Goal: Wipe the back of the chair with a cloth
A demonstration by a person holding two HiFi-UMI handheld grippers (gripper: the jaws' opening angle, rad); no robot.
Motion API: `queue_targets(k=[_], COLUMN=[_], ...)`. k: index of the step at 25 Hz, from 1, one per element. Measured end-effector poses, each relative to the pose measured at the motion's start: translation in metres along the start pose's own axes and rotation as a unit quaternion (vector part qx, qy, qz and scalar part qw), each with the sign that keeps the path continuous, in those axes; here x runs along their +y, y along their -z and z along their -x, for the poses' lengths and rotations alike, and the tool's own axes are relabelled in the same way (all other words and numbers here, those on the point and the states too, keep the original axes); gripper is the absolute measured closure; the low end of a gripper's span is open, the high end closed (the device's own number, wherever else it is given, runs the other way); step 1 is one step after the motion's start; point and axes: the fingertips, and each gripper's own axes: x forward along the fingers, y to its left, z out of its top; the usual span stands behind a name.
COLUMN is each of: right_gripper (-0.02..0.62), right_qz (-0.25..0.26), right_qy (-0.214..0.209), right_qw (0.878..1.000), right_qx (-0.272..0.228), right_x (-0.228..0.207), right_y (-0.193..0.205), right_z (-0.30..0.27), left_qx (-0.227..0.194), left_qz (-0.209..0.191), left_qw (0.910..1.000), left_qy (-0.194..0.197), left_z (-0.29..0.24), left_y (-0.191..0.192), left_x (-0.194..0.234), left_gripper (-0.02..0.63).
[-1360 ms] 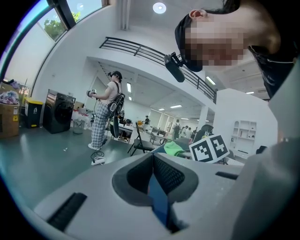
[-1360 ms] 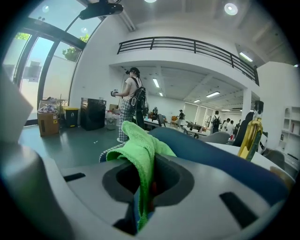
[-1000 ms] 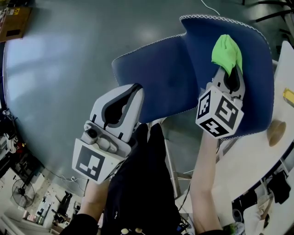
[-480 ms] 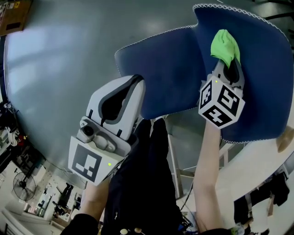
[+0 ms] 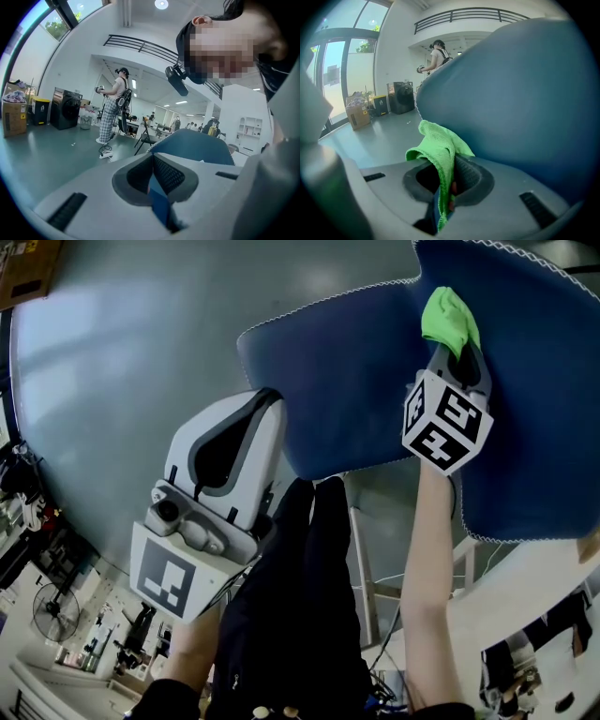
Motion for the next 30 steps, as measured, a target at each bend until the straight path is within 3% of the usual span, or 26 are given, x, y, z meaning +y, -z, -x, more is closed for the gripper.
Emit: queue_targets(k=[17,22,26,30], right_gripper=[0.548,0.546,0.546,0.546], right_qz=[-0.02,-0.022,0.007,-0.003], right_qy=[-0.02,-0.024,-0.037,-0.052], right_qw=[0.997,0.997,0.998,0.998], right_qx=[0.073,0.066,0.043,0.023], right_x=[0.021,0.018,0.019,0.018], right_y=[0.065,0.046,0.014,-0.017], right_z=[-0.049,-0.028,0.008,0.047], left_qx=[0.004,0.0,-0.007,-0.021], left_qz=[-0.01,-0.011,-0.015,-0.013], left_qw=[0.9999,0.9999,0.9998,0.9994], left_qy=[-0.005,0.001,0.013,0.022], left_z=[-0.005,-0.001,-0.001,-0.004], left_y=[0.001,-0.008,-0.023,-0.044], left_x=[0.006,-0.005,-0.016,-0.024], left_gripper=[0.6,0.6,0.6,0.6])
